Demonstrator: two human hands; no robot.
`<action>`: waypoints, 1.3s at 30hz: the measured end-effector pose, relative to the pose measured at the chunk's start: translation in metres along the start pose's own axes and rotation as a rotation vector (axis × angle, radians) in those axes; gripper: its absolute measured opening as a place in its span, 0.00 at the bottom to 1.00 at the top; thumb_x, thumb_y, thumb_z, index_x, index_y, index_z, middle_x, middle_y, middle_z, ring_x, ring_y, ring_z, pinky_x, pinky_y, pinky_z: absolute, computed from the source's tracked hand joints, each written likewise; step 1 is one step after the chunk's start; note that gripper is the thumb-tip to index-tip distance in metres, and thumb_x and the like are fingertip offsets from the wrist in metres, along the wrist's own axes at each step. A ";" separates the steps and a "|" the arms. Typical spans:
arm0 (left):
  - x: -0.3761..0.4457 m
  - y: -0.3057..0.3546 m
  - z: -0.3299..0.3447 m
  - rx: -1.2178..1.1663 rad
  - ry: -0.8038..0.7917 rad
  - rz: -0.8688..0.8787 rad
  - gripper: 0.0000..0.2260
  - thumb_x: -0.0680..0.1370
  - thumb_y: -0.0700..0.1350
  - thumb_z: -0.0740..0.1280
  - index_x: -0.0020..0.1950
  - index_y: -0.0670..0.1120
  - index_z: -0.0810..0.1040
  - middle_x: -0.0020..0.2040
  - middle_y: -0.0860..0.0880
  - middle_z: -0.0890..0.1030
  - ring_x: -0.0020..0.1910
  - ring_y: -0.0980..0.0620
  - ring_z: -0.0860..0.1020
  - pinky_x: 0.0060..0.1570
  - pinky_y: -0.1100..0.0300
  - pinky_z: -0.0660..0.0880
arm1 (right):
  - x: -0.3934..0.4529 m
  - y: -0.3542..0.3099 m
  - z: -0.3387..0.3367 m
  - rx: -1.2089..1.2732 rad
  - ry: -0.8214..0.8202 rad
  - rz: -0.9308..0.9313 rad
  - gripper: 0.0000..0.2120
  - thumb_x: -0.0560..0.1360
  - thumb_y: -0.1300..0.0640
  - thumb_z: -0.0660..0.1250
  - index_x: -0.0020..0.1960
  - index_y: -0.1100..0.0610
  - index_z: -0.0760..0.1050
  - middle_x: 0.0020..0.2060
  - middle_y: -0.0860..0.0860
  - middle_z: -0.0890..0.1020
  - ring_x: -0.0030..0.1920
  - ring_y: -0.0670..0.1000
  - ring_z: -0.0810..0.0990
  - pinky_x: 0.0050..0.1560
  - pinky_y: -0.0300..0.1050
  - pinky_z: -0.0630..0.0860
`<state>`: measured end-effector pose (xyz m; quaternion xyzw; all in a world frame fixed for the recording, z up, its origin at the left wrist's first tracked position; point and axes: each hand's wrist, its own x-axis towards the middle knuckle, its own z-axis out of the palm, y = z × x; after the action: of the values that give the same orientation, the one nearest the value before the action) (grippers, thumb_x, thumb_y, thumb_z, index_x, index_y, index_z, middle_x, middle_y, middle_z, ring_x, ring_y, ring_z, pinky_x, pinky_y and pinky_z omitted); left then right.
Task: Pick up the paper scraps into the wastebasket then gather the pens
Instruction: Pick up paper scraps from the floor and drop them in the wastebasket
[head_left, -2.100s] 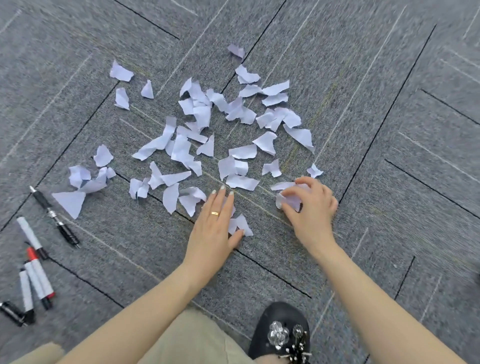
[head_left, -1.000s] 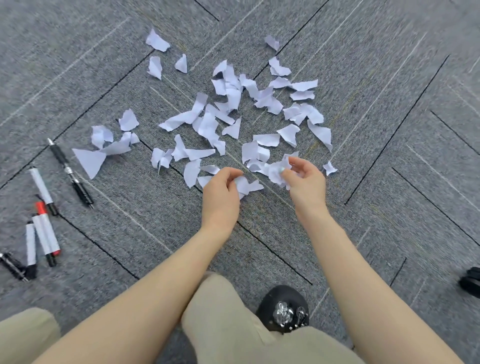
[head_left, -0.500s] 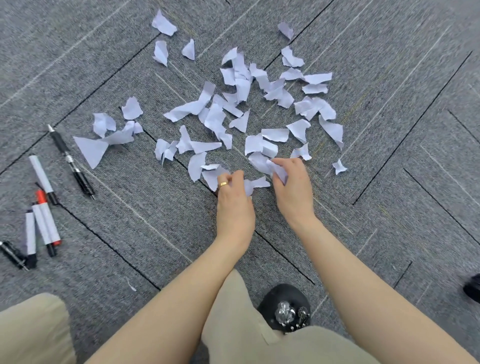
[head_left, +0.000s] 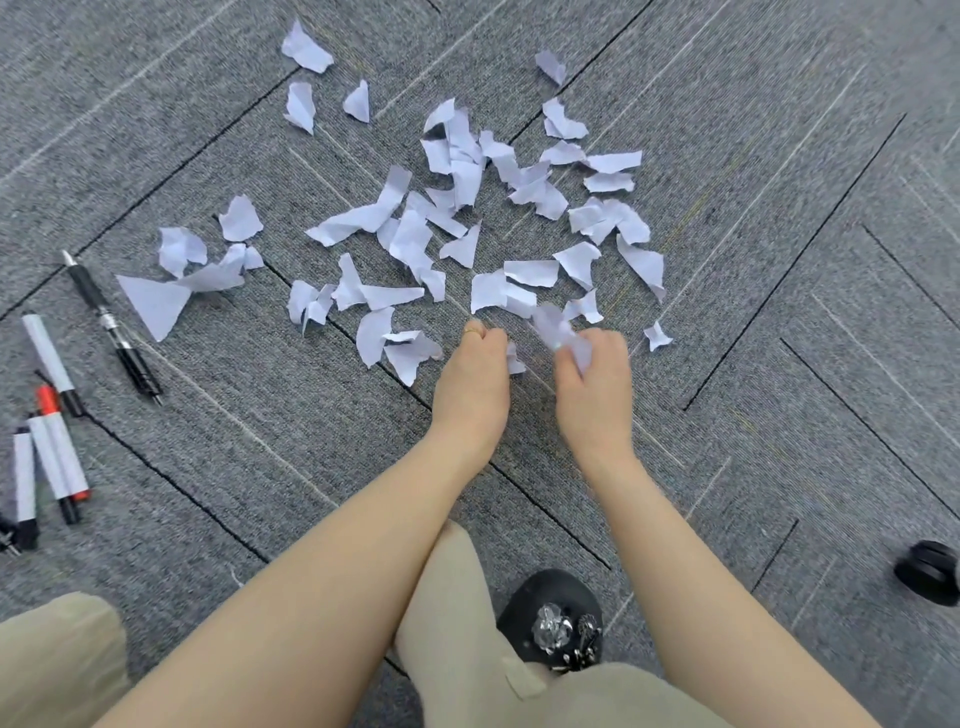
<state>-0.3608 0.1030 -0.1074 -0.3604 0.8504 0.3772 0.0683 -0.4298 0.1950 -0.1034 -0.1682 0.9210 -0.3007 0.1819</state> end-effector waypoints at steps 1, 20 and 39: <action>-0.001 -0.002 -0.003 0.033 -0.024 0.029 0.04 0.79 0.36 0.58 0.46 0.41 0.70 0.52 0.43 0.70 0.35 0.45 0.71 0.35 0.53 0.67 | 0.001 0.005 -0.007 -0.003 0.061 0.029 0.05 0.77 0.60 0.59 0.47 0.63 0.70 0.48 0.55 0.70 0.44 0.50 0.67 0.45 0.38 0.60; -0.020 -0.021 -0.012 0.297 -0.013 0.397 0.17 0.69 0.25 0.62 0.55 0.39 0.72 0.47 0.42 0.75 0.41 0.43 0.75 0.34 0.57 0.62 | 0.035 0.047 -0.030 -0.232 0.135 0.042 0.05 0.79 0.61 0.57 0.49 0.63 0.68 0.51 0.60 0.72 0.44 0.59 0.72 0.44 0.54 0.70; -0.018 -0.030 -0.021 -0.005 -0.191 0.055 0.15 0.77 0.33 0.55 0.63 0.44 0.66 0.54 0.40 0.76 0.50 0.39 0.76 0.46 0.47 0.74 | -0.027 -0.039 -0.003 0.351 -0.068 0.281 0.01 0.77 0.62 0.59 0.47 0.59 0.68 0.34 0.50 0.72 0.36 0.53 0.70 0.34 0.44 0.66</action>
<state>-0.3245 0.0842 -0.1033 -0.2993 0.8486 0.4139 0.1378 -0.3998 0.1787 -0.0707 -0.0141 0.8622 -0.4224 0.2793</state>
